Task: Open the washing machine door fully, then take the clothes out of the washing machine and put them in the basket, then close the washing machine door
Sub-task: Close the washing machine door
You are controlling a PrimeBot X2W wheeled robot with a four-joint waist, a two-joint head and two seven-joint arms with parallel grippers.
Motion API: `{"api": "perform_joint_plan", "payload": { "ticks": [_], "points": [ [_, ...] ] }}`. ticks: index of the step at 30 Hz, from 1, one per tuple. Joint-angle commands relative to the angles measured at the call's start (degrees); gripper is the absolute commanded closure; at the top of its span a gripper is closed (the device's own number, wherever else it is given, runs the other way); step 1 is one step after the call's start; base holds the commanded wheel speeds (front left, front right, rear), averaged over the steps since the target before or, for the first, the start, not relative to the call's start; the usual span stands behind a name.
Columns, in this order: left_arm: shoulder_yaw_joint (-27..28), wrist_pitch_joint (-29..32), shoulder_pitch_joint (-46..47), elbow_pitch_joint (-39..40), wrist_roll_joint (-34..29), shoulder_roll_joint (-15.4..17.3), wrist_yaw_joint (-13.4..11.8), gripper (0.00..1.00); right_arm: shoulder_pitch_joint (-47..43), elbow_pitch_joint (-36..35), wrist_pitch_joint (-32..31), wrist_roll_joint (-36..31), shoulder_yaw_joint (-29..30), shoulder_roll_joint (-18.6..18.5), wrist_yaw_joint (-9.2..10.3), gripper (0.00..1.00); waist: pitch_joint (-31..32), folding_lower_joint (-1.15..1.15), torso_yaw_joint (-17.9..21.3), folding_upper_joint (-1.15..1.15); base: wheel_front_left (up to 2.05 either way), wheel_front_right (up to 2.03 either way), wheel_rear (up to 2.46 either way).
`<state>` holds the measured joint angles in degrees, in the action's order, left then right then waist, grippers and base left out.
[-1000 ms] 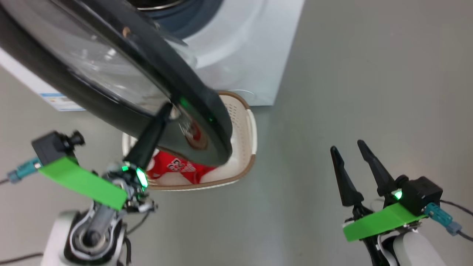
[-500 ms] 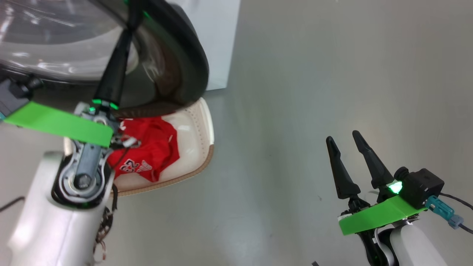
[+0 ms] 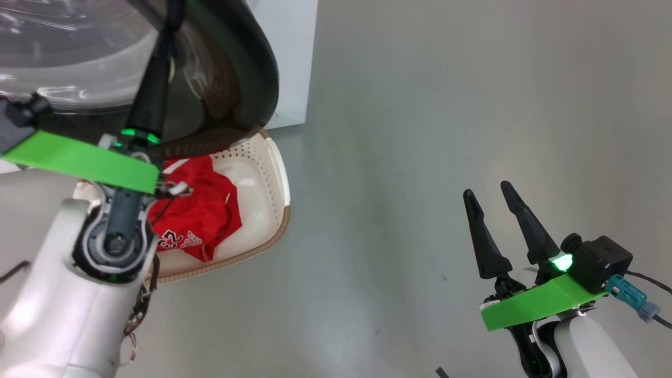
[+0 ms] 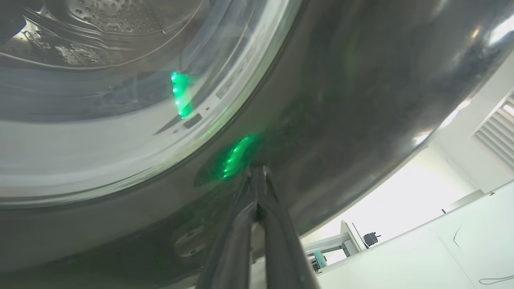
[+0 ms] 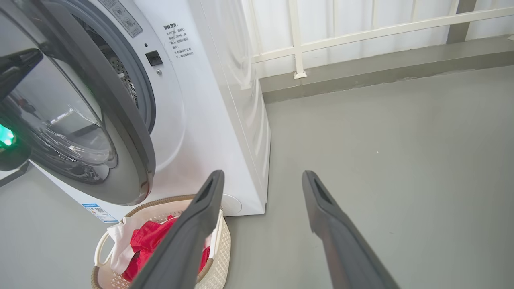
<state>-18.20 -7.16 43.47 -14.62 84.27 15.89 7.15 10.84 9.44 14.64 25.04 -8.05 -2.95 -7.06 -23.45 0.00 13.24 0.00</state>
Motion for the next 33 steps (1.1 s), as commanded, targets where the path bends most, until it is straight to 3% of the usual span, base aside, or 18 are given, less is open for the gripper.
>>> {"api": "perform_joint_plan", "payload": {
  "ticks": [1, 3, 6, 7, 9, 12, 15, 19, 21, 33],
  "points": [
    [0.1, -1.2, -0.3, 1.0, -0.1, 2.5, 0.3, 1.00, 0.1, -1.3, 0.4, -0.3, -1.0, 0.1, -0.43, 0.00, 0.5, 0.00, -1.0, 0.00, 0.00, 0.00, 0.00],
    [-1.0, -2.5, -1.5, 0.8, 0.2, 2.8, 0.3, 1.00, 0.0, -1.2, 0.4, -0.7, -0.8, 0.1, -0.43, 0.00, 0.9, 0.00, -1.7, 0.00, 0.00, 0.00, 0.00],
    [-2.8, -4.6, -3.8, 0.3, -0.5, 3.5, 0.3, 0.82, -0.2, -1.0, 0.4, -1.3, -0.5, 0.1, -0.43, 0.00, 1.7, 0.00, -2.8, 0.00, 0.00, 0.00, 0.00],
    [-2.8, -4.6, -3.8, 0.3, -0.5, 3.5, 0.3, 0.82, -0.2, -1.0, 0.4, -1.3, -0.5, 0.1, -0.43, 0.00, 1.7, 0.00, -2.8, 0.00, 0.00, 0.00, 0.00],
    [-4.2, -6.0, -5.7, -0.3, -1.8, 4.0, 0.3, 0.63, -0.3, -0.8, 0.4, -1.7, -0.3, 0.1, -0.43, 0.00, 2.4, 0.00, -3.5, 0.00, 0.00, 0.00, 0.00],
    [-5.4, -7.2, -8.9, -1.1, -2.8, 4.5, 0.3, 0.51, -0.7, -0.6, 0.4, -2.4, -0.2, 0.1, -0.43, 0.00, 3.5, 0.00, -4.7, 0.00, 0.00, 0.00, 0.00],
    [-5.9, -7.7, -12.2, -2.2, -4.5, 4.9, 0.3, 0.22, -1.1, -0.4, 0.4, -3.1, 0.0, 0.1, -0.43, 0.00, 4.7, 0.00, -5.7, 0.00, 0.00, 0.00, 0.00],
    [-3.7, -7.8, -16.7, -3.5, -7.2, 4.4, 0.3, 0.06, -1.8, -0.1, 0.4, -3.8, 0.3, 0.1, -0.43, 0.00, 6.2, 0.00, -7.0, 0.00, 0.00, 0.00, 0.00],
    [-2.3, -7.8, -19.1, -3.9, -8.7, 3.8, 0.3, 0.00, -2.2, 0.0, 0.4, -4.1, 0.6, 0.1, -0.43, 0.00, 6.9, 0.00, -7.5, 0.00, 0.00, 0.00, 0.00],
    [5.4, -7.8, -31.3, -5.0, -17.7, 2.2, 0.3, 0.00, -5.7, 0.4, 0.4, -5.4, 1.9, 0.1, -0.43, 0.00, 11.1, 0.00, -9.6, 0.00, 0.00, 0.00, 0.00]
  ]
}}
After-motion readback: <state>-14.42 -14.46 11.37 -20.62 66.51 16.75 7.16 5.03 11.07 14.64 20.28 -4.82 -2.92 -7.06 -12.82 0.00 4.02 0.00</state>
